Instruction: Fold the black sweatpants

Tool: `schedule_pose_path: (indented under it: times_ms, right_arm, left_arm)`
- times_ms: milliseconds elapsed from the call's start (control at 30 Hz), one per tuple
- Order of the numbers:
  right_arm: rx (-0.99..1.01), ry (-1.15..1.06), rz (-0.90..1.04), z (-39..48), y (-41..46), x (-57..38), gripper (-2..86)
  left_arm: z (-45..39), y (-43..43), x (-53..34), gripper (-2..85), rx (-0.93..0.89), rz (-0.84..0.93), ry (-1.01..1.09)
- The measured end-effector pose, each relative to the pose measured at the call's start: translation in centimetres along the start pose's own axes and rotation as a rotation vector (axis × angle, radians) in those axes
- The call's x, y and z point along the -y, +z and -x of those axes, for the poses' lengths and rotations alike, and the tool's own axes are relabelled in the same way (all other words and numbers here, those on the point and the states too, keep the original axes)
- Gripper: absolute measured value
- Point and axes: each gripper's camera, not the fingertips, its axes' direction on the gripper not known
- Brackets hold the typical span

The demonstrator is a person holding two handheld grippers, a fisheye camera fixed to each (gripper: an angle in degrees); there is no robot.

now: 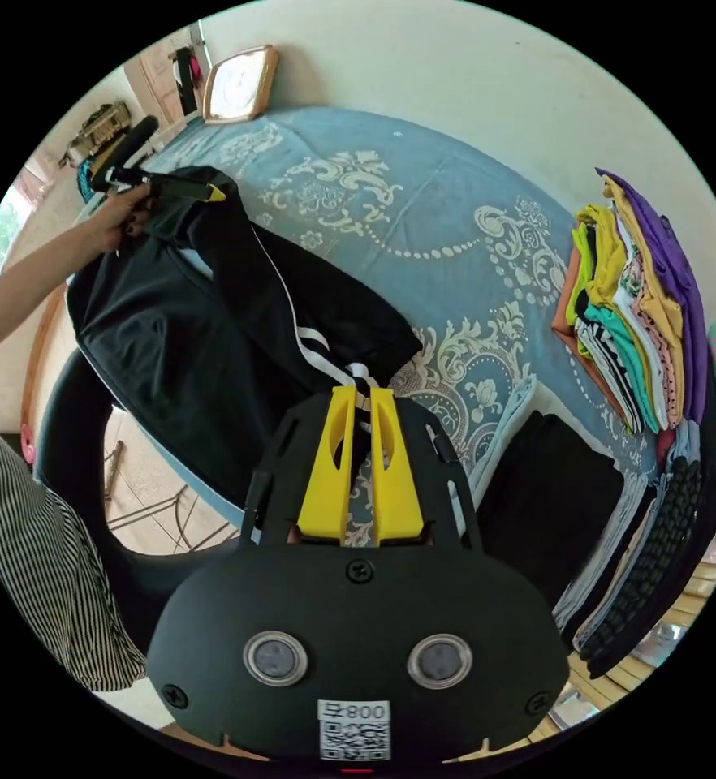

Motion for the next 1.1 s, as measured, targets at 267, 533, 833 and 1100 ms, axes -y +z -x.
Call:
schedule_pose_path:
  times_ms: [267, 533, 833, 1100]
  right_arm:
    - [-0.108, 0.016, -0.249, -2.6, -11.9, 1.3, 3.4]
    - [-0.164, 0.285, 0.04, -12.8, -5.5, 9.4, 2.4]
    - [-0.061, 0.348, 0.105, -13.8, 1.7, 5.4, 5.9]
    - [0.106, 0.485, 0.13, -16.7, 6.1, 4.1, 6.1]
  left_arm:
    - [-1.1, -7.9, 0.6, 0.6, -0.024, -0.292, 0.087]
    - [2.0, -1.5, 4.2, 2.3, 0.002, -0.113, -0.058]
    - [4.9, -2.2, -4.4, 3.6, 0.12, -0.058, 0.006]
    - [8.5, -0.2, -8.0, 2.7, 0.13, -0.004, -0.131]
